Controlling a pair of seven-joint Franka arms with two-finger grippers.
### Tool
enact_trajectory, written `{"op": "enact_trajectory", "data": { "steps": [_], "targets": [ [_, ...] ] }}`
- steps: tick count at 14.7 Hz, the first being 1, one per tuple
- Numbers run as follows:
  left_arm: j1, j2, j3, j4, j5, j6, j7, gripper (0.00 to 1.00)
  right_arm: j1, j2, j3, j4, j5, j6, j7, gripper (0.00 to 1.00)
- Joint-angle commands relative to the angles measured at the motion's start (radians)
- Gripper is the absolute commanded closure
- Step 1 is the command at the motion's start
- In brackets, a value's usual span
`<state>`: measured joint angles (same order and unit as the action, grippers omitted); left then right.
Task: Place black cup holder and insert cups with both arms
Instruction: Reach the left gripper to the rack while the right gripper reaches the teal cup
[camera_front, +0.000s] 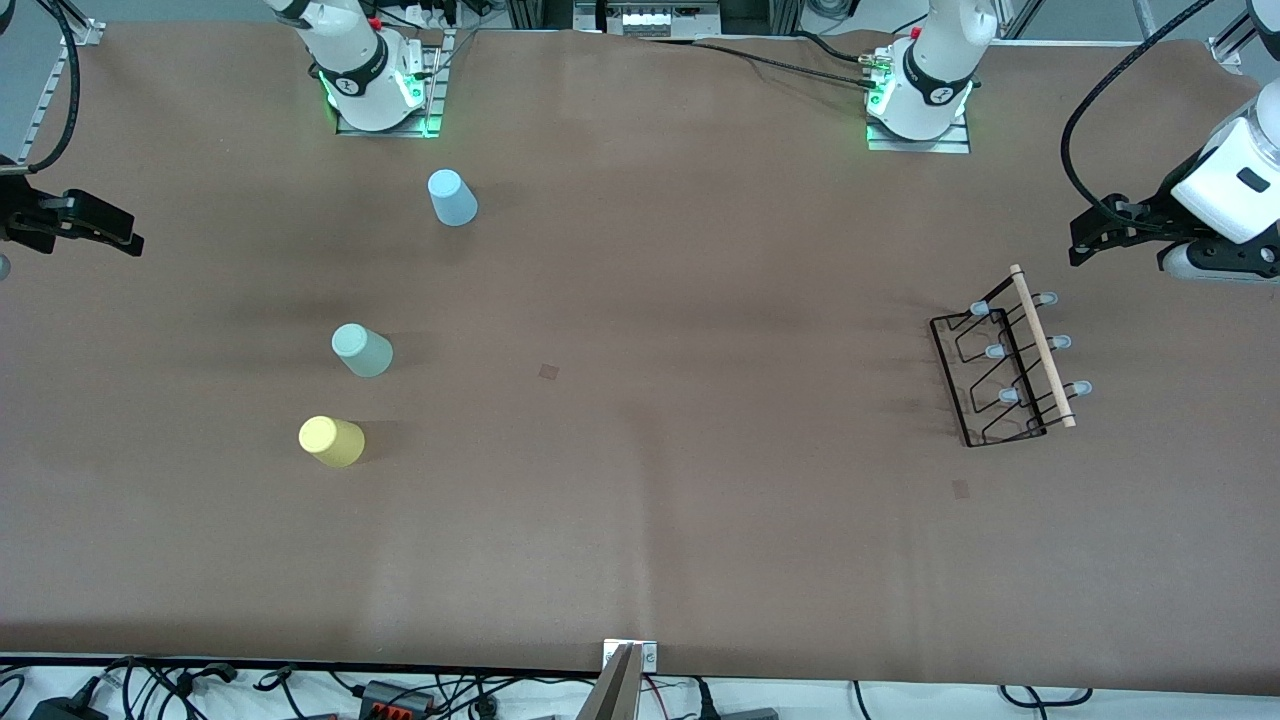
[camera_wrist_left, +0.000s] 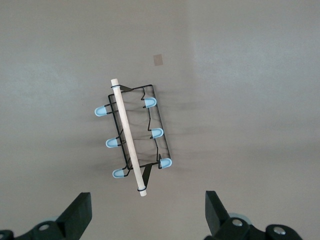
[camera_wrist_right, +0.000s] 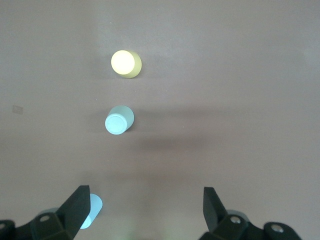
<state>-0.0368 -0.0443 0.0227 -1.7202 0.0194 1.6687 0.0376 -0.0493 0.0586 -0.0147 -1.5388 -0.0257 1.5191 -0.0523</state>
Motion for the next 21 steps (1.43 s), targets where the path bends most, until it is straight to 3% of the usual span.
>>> {"op": "enact_trajectory", "data": {
  "steps": [1,6,8,14,18,21],
  "targets": [
    [-0.003,-0.014,0.006,-0.016,-0.009,0.003,-0.005,0.0,-0.001,-0.011,0.004,-0.009,0.007,-0.001,0.006,0.0],
    [-0.005,0.018,0.006,-0.013,-0.01,0.003,-0.022,0.0,-0.001,0.01,0.004,0.02,0.012,-0.002,-0.011,0.0],
    [0.005,0.029,0.008,0.011,-0.001,-0.081,-0.021,0.0,-0.001,0.01,0.006,0.019,0.012,-0.005,-0.011,0.0],
    [0.095,0.309,0.008,0.166,-0.007,-0.109,-0.004,0.0,0.003,0.049,0.01,0.014,0.012,-0.042,-0.011,0.0],
    [0.146,0.369,0.006,0.119,-0.012,0.031,-0.025,0.0,0.009,0.086,0.012,-0.003,0.015,-0.064,-0.02,0.0],
    [0.149,0.362,0.006,0.009,-0.028,0.153,-0.027,0.0,0.025,0.048,0.012,-0.186,0.018,0.121,-0.018,0.0]
  ]
}}
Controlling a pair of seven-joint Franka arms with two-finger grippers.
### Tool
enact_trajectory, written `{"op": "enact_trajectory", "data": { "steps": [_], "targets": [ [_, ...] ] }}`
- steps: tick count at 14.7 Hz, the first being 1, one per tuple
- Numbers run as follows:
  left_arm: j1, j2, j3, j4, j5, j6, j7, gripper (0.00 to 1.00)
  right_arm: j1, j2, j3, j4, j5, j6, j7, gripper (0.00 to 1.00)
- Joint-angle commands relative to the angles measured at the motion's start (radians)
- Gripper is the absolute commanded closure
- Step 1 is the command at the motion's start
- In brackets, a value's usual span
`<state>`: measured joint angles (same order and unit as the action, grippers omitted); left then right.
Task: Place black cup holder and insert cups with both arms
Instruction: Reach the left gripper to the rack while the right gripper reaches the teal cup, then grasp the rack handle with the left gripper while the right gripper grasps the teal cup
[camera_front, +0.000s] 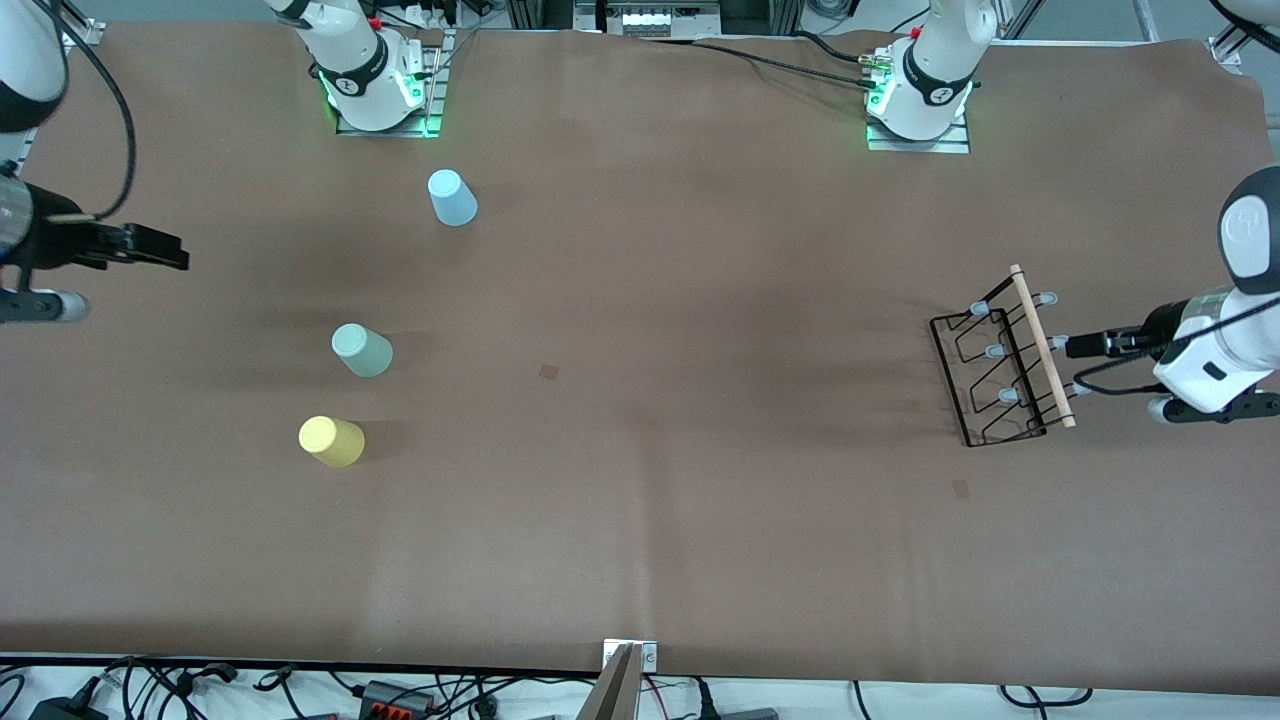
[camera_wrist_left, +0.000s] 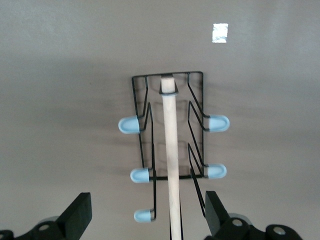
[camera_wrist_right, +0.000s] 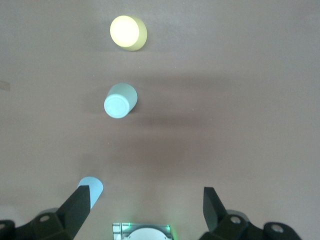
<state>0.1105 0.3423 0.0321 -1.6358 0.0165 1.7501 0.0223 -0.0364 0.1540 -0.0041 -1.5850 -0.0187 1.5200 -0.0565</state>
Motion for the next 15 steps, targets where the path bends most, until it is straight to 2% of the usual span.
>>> {"op": "enact_trajectory", "data": {
  "steps": [1,5,6,7,8,9,11,15],
  "targets": [
    [0.001,-0.029,-0.003,-0.114,-0.047,0.112,-0.012,0.0,0.019,-0.072,0.001,-0.22,0.013,0.208,-0.011,0.0],
    [0.0,-0.029,-0.012,-0.206,-0.055,0.224,-0.001,0.0,0.049,-0.125,0.003,-0.473,0.014,0.513,0.001,0.0],
    [0.0,-0.031,-0.012,-0.225,-0.053,0.232,0.002,0.03,0.056,-0.123,0.003,-0.521,0.014,0.588,0.003,0.0],
    [0.0,-0.031,-0.012,-0.231,-0.053,0.23,0.005,0.13,0.068,-0.122,0.003,-0.576,0.016,0.682,0.003,0.0],
    [0.0,-0.032,-0.012,-0.231,-0.053,0.218,0.008,0.3,0.078,-0.117,0.003,-0.62,0.016,0.754,0.003,0.0],
    [-0.002,-0.032,-0.014,-0.231,-0.053,0.215,0.007,0.37,0.084,-0.11,0.003,-0.647,0.016,0.808,0.004,0.0],
    [-0.002,-0.031,-0.014,-0.243,-0.053,0.218,0.008,0.43,0.113,-0.084,0.003,-0.65,0.017,0.839,0.007,0.0],
    [-0.005,-0.032,-0.015,-0.233,-0.052,0.216,0.011,0.65,0.136,-0.019,0.003,-0.647,0.02,0.913,0.037,0.0]
  ]
}}
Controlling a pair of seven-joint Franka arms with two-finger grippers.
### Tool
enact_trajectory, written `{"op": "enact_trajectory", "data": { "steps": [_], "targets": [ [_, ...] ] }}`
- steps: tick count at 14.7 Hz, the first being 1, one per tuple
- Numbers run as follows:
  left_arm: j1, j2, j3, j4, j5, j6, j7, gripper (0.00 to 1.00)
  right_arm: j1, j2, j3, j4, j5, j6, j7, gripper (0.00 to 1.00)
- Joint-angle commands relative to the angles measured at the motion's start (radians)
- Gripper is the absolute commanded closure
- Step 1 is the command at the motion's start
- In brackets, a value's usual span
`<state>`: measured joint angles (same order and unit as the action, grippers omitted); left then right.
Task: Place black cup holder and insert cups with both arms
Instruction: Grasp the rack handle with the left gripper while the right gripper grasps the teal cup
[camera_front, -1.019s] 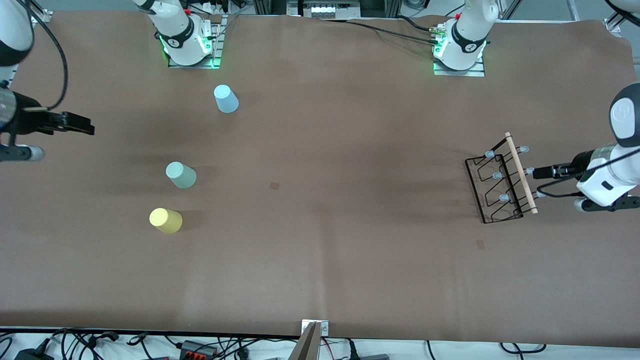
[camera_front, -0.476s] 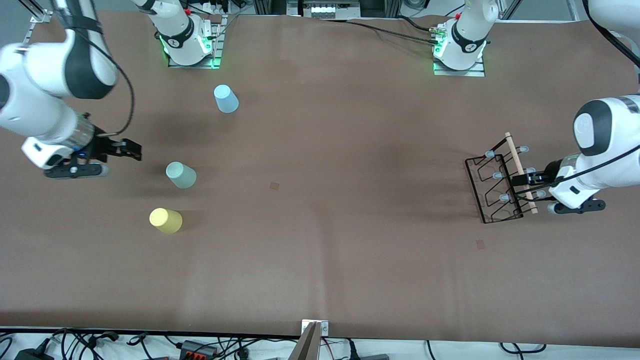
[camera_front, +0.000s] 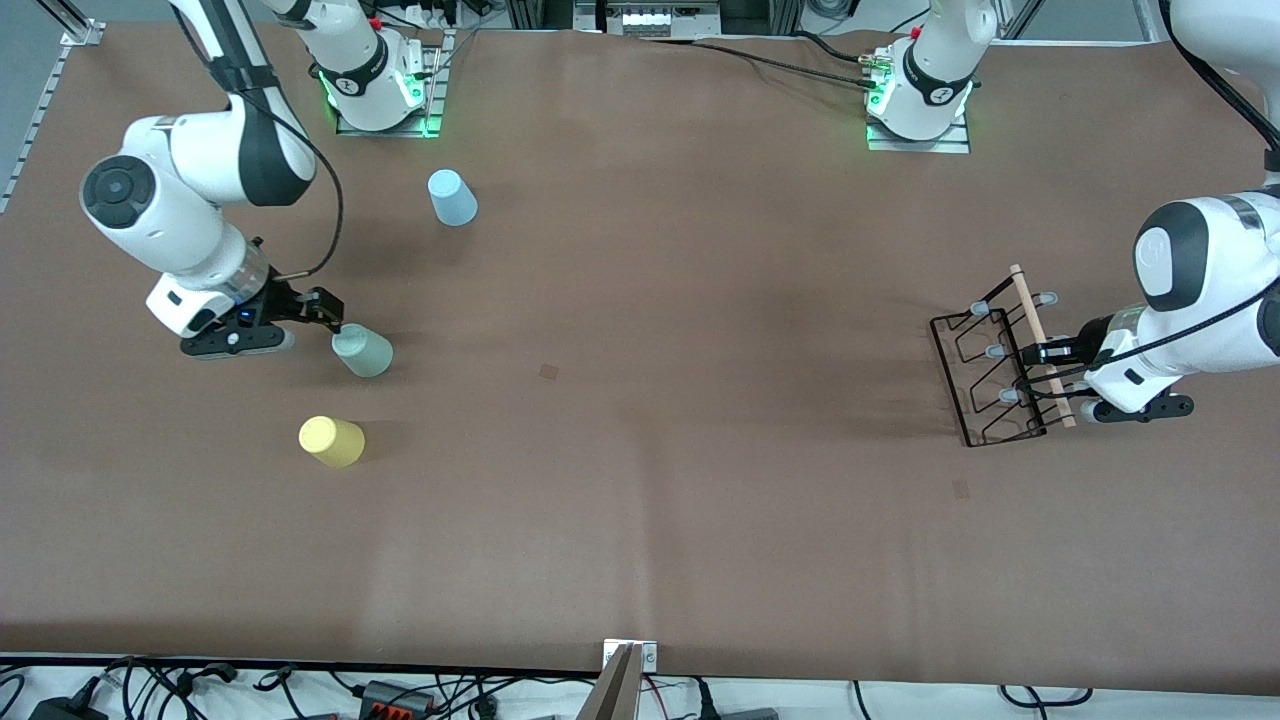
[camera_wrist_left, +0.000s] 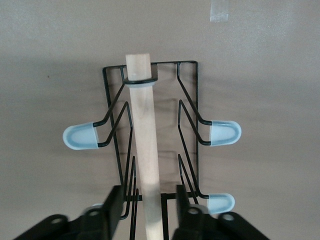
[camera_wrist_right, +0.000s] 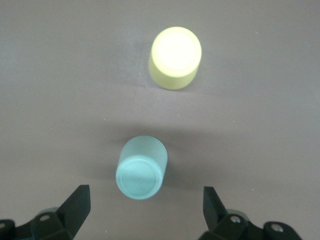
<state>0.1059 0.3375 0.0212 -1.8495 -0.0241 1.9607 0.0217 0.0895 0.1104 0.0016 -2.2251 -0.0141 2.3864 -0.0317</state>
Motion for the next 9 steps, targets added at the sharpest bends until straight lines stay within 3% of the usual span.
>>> {"op": "enact_trajectory", "data": {
  "steps": [1,3,6,9],
  "targets": [
    [-0.003,-0.029,-0.004,-0.019,-0.011,0.004,0.01,0.71,0.012,0.035,-0.003,-0.005,0.016,0.063,0.012,0.0],
    [-0.003,-0.029,-0.004,-0.019,-0.011,0.004,0.01,0.85,0.016,0.064,-0.003,-0.005,0.016,0.102,0.012,0.0],
    [-0.003,-0.028,-0.004,-0.017,-0.013,0.004,0.009,0.94,0.023,0.087,-0.003,-0.005,0.02,0.137,0.013,0.0],
    [-0.006,-0.035,-0.006,-0.008,-0.011,0.004,0.009,0.99,0.027,0.1,-0.003,-0.005,0.107,0.134,0.013,0.0]
  ]
}}
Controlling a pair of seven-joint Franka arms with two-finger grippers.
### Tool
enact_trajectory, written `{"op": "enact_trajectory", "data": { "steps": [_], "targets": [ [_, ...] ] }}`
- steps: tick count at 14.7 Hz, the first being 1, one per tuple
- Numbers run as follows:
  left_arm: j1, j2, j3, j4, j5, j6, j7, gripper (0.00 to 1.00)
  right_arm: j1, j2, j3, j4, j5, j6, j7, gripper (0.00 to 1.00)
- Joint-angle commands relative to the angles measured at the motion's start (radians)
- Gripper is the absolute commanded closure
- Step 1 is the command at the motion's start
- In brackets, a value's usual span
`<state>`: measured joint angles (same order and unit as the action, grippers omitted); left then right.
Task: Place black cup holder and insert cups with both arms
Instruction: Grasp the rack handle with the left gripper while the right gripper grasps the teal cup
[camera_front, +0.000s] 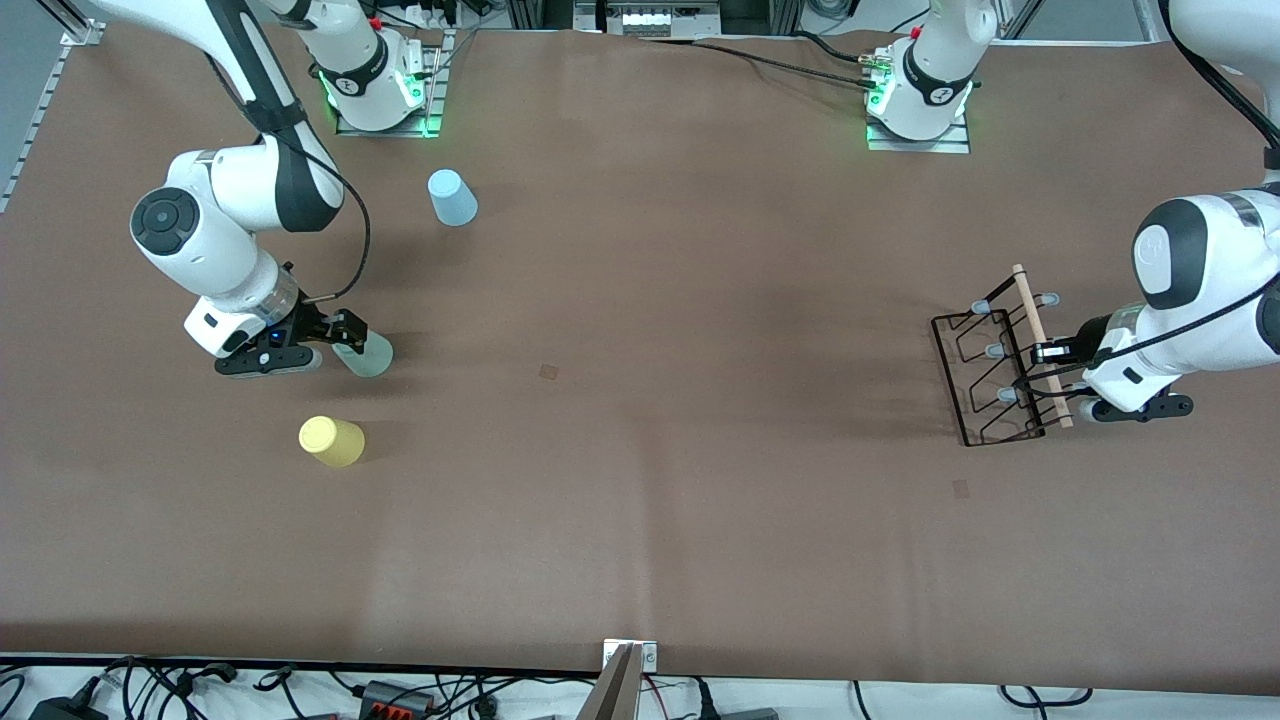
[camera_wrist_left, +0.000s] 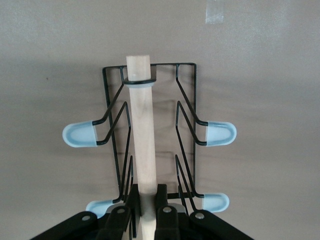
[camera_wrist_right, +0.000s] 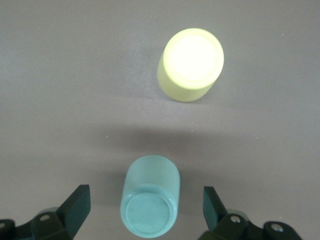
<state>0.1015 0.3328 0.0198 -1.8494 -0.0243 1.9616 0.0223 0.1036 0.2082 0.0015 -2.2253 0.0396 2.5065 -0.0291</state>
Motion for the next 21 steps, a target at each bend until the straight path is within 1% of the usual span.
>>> {"op": "enact_trajectory", "data": {
  "steps": [1,2,4,5,6,7,10,12,14,15,16,18,19,21],
  "targets": [
    [-0.005,-0.032,-0.004,0.014,-0.011,-0.009,0.005,0.99,0.013,0.011,-0.003,-0.007,0.058,0.014,0.012,0.0],
    [-0.006,-0.037,-0.007,0.059,-0.009,-0.059,0.004,0.99,0.013,0.014,-0.003,-0.008,0.059,0.011,0.012,0.0],
    [-0.014,-0.034,-0.058,0.168,-0.002,-0.178,-0.005,0.99,0.013,0.022,-0.003,-0.016,0.059,0.009,0.012,0.0],
    [-0.02,-0.032,-0.078,0.214,0.0,-0.219,-0.007,0.99,0.013,0.028,-0.003,-0.02,0.059,0.011,0.012,0.0],
    [-0.04,-0.031,-0.099,0.251,0.0,-0.248,-0.01,0.99,0.013,0.03,-0.003,-0.022,0.059,0.011,0.012,0.0],
    [-0.066,-0.029,-0.116,0.266,-0.002,-0.271,-0.024,0.99,0.011,0.034,-0.005,-0.03,0.059,0.014,0.012,0.0],
    [-0.204,-0.028,-0.15,0.269,-0.008,-0.28,-0.091,0.99,0.007,0.043,-0.005,-0.042,0.059,0.015,0.012,0.0],
    [-0.314,-0.002,-0.15,0.283,-0.031,-0.273,-0.103,0.99,0.005,0.045,-0.005,-0.05,0.06,0.017,0.012,0.0],
    [-0.396,0.073,-0.15,0.364,-0.11,-0.271,-0.201,0.99,0.007,0.048,-0.005,-0.059,0.059,0.017,0.012,0.0],
    [-0.42,0.106,-0.152,0.387,-0.149,-0.271,-0.237,0.99,0.007,0.054,-0.005,-0.062,0.059,0.018,0.012,0.0],
    [-0.468,0.132,-0.152,0.406,-0.175,-0.268,-0.278,0.99,0.007,0.056,-0.005,-0.062,0.059,0.018,0.012,0.0],
    [-0.512,0.181,-0.153,0.465,-0.181,-0.265,-0.413,0.99,0.007,0.062,-0.005,-0.062,0.059,0.018,0.011,0.0],
    [-0.552,0.198,-0.153,0.485,-0.18,-0.26,-0.464,0.99,0.005,0.063,-0.005,-0.063,0.059,0.017,0.011,0.0],
    [-0.611,0.222,-0.152,0.493,-0.169,-0.219,-0.571,0.99,0.005,0.066,-0.005,-0.063,0.059,0.015,0.011,0.0]
  ]
}}
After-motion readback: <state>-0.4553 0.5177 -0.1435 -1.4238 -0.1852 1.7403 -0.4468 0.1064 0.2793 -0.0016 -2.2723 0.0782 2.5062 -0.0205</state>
